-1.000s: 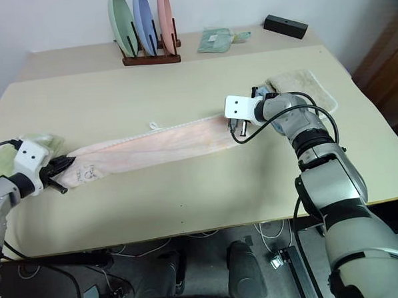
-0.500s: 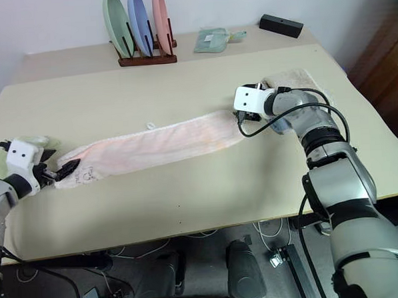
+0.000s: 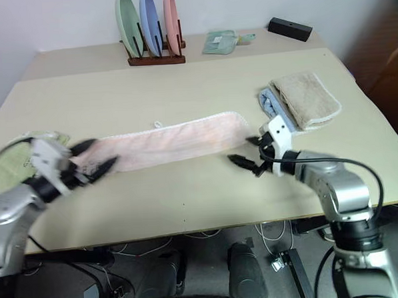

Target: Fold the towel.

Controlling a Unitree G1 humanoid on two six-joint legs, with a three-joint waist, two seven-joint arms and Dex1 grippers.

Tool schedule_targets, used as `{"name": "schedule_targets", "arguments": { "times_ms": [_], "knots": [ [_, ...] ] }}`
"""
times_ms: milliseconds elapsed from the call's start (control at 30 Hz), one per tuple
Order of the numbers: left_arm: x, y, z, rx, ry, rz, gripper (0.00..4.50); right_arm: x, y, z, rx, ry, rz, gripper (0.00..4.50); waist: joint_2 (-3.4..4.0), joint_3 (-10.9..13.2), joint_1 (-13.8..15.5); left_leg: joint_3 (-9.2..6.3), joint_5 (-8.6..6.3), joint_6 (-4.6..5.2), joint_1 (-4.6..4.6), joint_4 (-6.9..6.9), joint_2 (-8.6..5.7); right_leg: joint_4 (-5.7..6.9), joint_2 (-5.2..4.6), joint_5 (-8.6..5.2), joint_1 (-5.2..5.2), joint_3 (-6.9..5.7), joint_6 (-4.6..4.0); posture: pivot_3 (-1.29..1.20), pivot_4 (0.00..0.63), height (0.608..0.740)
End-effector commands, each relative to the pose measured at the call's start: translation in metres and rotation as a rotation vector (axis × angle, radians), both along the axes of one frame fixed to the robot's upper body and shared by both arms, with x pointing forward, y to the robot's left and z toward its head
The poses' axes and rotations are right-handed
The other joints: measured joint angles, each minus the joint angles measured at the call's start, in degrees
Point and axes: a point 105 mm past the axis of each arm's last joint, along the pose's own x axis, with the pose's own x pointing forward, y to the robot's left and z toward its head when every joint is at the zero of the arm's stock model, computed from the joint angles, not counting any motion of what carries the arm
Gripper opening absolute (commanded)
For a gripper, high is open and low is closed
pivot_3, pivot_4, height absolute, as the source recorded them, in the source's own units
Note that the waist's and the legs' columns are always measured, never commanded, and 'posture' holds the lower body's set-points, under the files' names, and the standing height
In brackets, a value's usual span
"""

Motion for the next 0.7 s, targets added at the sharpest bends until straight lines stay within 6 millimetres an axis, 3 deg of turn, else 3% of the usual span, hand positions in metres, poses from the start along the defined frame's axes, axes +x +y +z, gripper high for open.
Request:
{"name": "schedule_targets", "arguments": {
  "times_ms": [33,200,533,633,700],
  "knots": [
    [-0.008,-0.033,0.005,0.010,-0.032,-0.120,3.75,-0.001,-0.007,0.010,0.096,0.048,-0.144,4.49,-0.02,0.0,0.1,-0.02,0.02,0.04,0.01,0.01,0.01,0.00,0.03,0.00,0.02,-0.01,-0.04,0.00,0.150,0.740],
    [-0.021,-0.070,-0.002,-0.005,-0.010,-0.265,3.75,0.012,-0.008,-0.008,0.235,0.187,-0.334,4.49,-0.01,0.0,0.1,-0.06,0.02,0.05,0.01,0.02,0.02,0.00,0.06,0.02,0.06,-0.03,0.01,0.00,0.150,0.740],
    [-0.027,-0.067,-0.008,0.005,0.009,-0.263,3.75,0.059,0.001,-0.008,0.407,0.257,-0.483,4.49,0.02,-0.1,-0.5,-0.09,0.03,0.06,0.04,0.00,0.03,0.01,0.09,0.03,0.06,-0.05,0.02,0.00,0.150,0.740],
    [-0.028,-0.065,-0.010,0.010,0.010,-0.249,3.75,0.071,0.002,-0.008,0.422,0.257,-0.512,3.62,0.03,-0.1,-0.6,-0.08,0.03,0.06,0.04,-0.01,0.03,0.00,0.09,0.03,0.06,-0.05,0.02,0.00,0.150,0.740],
    [-0.029,-0.064,-0.011,0.009,0.009,-0.241,3.75,0.074,0.002,-0.006,0.435,0.252,-0.518,2.67,0.03,-0.1,-0.5,-0.09,0.03,0.06,0.04,-0.01,0.03,0.00,0.09,0.02,0.06,-0.06,0.02,0.00,0.150,0.740]
  ]
}}
